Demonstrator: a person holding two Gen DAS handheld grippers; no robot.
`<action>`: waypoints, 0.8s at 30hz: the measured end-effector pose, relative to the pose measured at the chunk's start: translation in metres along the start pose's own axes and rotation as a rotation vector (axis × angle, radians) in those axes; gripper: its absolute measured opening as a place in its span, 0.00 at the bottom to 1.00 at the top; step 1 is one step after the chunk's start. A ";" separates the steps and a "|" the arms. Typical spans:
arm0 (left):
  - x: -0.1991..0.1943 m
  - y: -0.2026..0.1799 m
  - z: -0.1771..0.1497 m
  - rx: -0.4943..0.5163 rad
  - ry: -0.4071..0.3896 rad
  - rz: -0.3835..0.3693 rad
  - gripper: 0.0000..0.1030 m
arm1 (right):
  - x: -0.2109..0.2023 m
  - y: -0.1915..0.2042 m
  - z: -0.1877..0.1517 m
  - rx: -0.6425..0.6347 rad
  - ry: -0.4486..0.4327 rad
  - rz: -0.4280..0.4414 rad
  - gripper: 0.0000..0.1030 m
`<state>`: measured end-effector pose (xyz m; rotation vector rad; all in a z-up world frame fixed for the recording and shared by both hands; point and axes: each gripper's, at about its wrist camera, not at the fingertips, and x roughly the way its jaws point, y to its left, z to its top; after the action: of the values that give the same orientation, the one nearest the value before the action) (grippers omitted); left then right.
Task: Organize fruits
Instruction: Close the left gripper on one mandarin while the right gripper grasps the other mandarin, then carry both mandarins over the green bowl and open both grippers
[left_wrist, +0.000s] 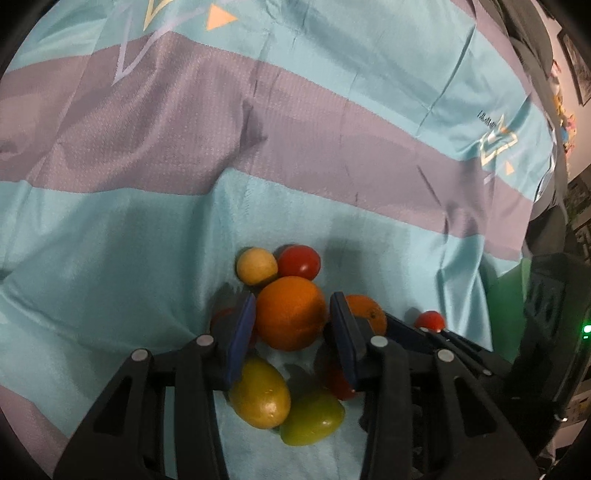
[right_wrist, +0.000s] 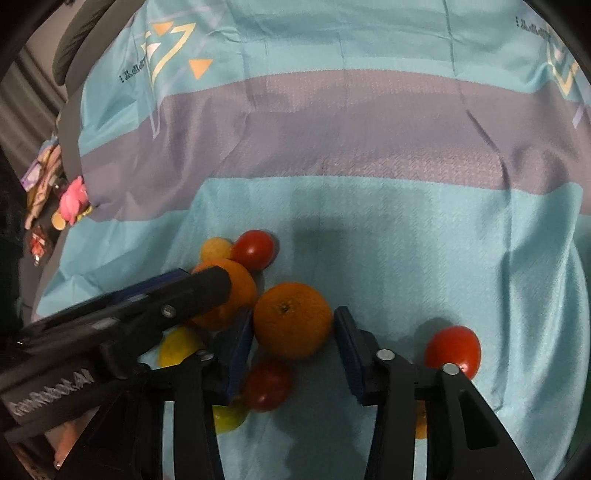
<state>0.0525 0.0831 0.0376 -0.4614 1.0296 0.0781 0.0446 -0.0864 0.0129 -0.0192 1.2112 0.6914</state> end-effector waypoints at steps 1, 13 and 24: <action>0.001 -0.001 0.000 0.009 0.000 0.006 0.39 | 0.000 0.001 0.000 -0.002 -0.002 0.001 0.43; 0.014 -0.003 0.003 -0.002 -0.013 0.036 0.40 | -0.024 -0.006 -0.007 0.038 -0.064 -0.014 0.42; -0.008 -0.027 -0.010 -0.005 -0.074 0.051 0.37 | -0.056 -0.015 -0.010 0.066 -0.145 0.001 0.42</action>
<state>0.0481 0.0563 0.0486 -0.4343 0.9685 0.1425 0.0334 -0.1287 0.0523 0.0850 1.0944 0.6425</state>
